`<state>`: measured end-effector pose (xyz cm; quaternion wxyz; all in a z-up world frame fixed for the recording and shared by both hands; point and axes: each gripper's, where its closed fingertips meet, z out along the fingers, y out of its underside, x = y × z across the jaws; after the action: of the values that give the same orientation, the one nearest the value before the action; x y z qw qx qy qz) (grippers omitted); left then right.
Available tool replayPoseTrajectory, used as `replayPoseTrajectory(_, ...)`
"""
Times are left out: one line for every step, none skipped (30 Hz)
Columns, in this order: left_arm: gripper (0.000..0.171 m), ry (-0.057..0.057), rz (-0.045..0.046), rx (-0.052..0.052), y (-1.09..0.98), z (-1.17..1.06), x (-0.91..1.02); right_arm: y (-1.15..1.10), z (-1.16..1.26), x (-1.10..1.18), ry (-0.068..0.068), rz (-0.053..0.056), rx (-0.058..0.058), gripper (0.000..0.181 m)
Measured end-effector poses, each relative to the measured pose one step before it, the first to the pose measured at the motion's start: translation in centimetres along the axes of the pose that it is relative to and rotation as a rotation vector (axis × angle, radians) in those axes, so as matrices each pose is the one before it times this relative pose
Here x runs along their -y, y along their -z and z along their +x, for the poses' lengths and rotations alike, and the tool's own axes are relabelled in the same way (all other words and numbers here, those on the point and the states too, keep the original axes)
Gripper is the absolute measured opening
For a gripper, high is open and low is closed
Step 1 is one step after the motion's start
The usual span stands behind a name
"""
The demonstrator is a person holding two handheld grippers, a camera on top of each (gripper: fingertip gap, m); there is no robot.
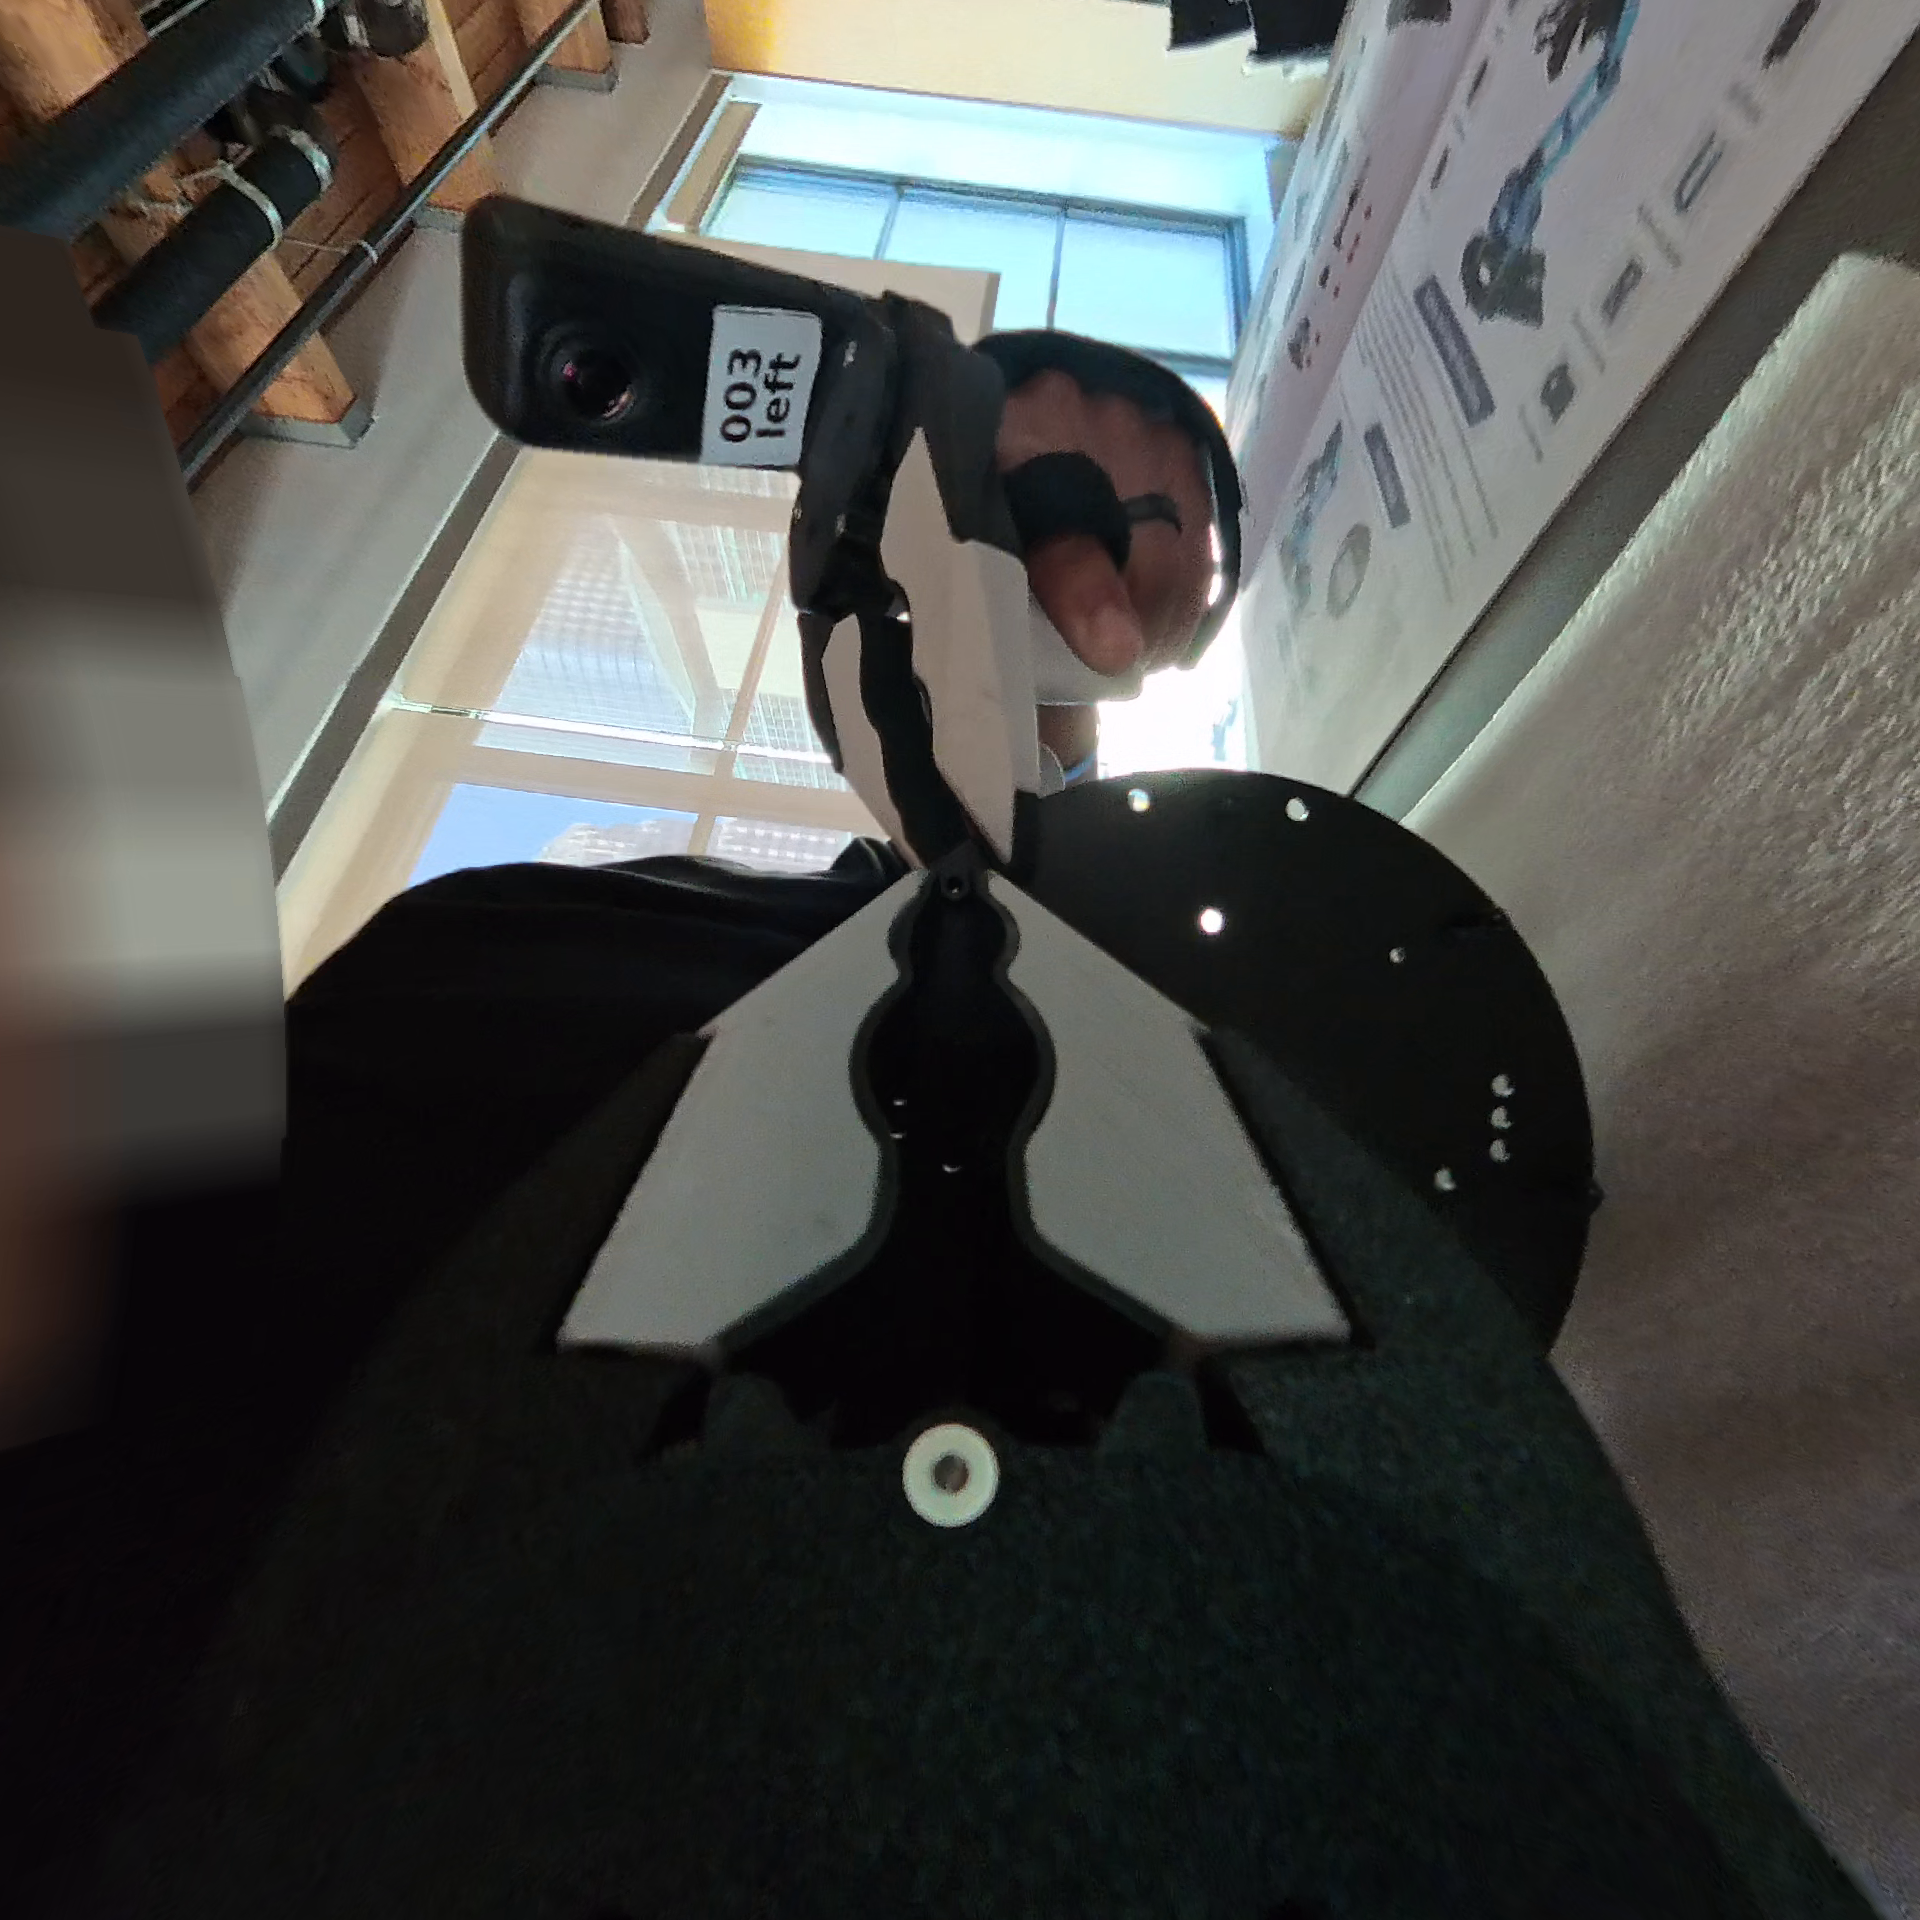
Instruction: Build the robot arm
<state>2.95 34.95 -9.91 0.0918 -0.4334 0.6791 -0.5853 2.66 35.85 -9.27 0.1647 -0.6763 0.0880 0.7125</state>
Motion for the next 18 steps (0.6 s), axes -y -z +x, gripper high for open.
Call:
replayPoseTrajectory(0.014, -0.0025, -0.00803, 0.0012, 0.000, 0.002, -0.017, -0.007, 0.028, -0.019, -0.0232, -0.0150, -0.0120, 0.004)
replayPoseTrajectory(0.014, -0.0037, -0.00710, -0.0001, 0.010, 0.026, -0.027, -0.036, 0.007, -0.018, -0.0296, -0.0152, -0.0162, 0.004)
replayPoseTrajectory(0.014, -0.0057, -0.00495, -0.0003, 0.020, 0.038, -0.016, -0.047, -0.010, -0.059, -0.0300, -0.0171, -0.0208, 0.004)
replayPoseTrajectory(0.014, -0.0070, -0.00215, 0.0009, 0.016, 0.026, -0.022, -0.025, 0.019, -0.059, -0.0266, -0.0155, -0.0254, 0.003)
replayPoseTrajectory(0.014, -0.0050, 0.00074, 0.0008, 0.004, 0.006, -0.015, 0.010, 0.016, -0.075, -0.0226, -0.0129, -0.0257, 0.003)
replayPoseTrajectory(0.013, -0.0025, 0.00319, 0.0002, -0.006, -0.019, 0.004, -0.013, 0.027, -0.069, -0.0304, -0.0122, -0.0237, 0.004)
replayPoseTrajectory(0.013, -0.0018, 0.00427, -0.0028, -0.005, 0.007, 0.002, -0.056, 0.032, -0.144, -0.0288, -0.0175, -0.0211, 0.004)
replayPoseTrajectory(0.013, -0.0020, 0.00366, -0.0034, 0.003, 0.005, 0.008, -0.021, 0.015, -0.015, -0.0282, -0.0101, -0.0189, 0.004)
replayPoseTrajectory(0.013, -0.0026, 0.00301, -0.0013, 0.003, -0.005, 0.002, 0.007, 0.007, 0.010, -0.0270, -0.0100, -0.0189, 0.004)
replayPoseTrajectory(0.013, -0.0039, 0.00213, 0.0022, -0.013, -0.029, 0.006, 0.029, 0.028, 0.033, -0.0168, -0.0101, -0.0194, 0.004)
replayPoseTrajectory(0.013, -0.0057, 0.00135, 0.0041, -0.016, -0.047, 0.013, 0.041, 0.037, 0.089, -0.0043, -0.0071, -0.0220, 0.004)
replayPoseTrajectory(0.013, -0.0043, 0.00083, 0.0010, -0.009, -0.004, 0.019, 0.009, -0.009, 0.022, -0.0101, -0.0108, -0.0185, 0.004)
replayPoseTrajectory(0.013, -0.0029, 0.00090, -0.0015, -0.011, 0.024, 0.016, 0.003, -0.012, -0.044, -0.0059, -0.0152, -0.0154, 0.004)
replayPoseTrajectory(0.013, -0.0026, 0.00150, -0.0007, -0.009, 0.022, 0.020, 0.012, -0.005, -0.039, 0.0003, -0.0164, -0.0125, 0.004)
replayPoseTrajectory(0.013, -0.0024, 0.00179, 0.0015, -0.015, -0.041, 0.016, 0.043, 0.004, 0.030, -0.0021, -0.0142, -0.0084, 0.004)
replayPoseTrajectory(0.013, -0.0026, 0.00077, 0.0013, -0.022, -0.039, 0.006, 0.023, 0.010, 0.081, 0.0158, -0.0128, -0.0094, 0.004)
replayPoseTrajectory(0.013, -0.0021, -0.00012, -0.0026, 0.021, 0.013, -0.006, -0.018, -0.006, 0.000, 0.0397, -0.0197, -0.0106, 0.003)
replayPoseTrajectory(0.013, -0.0022, 0.00083, -0.0028, 0.001, 0.030, 0.007, -0.001, -0.036, -0.061, 0.0506, -0.0252, -0.0085, 0.004)
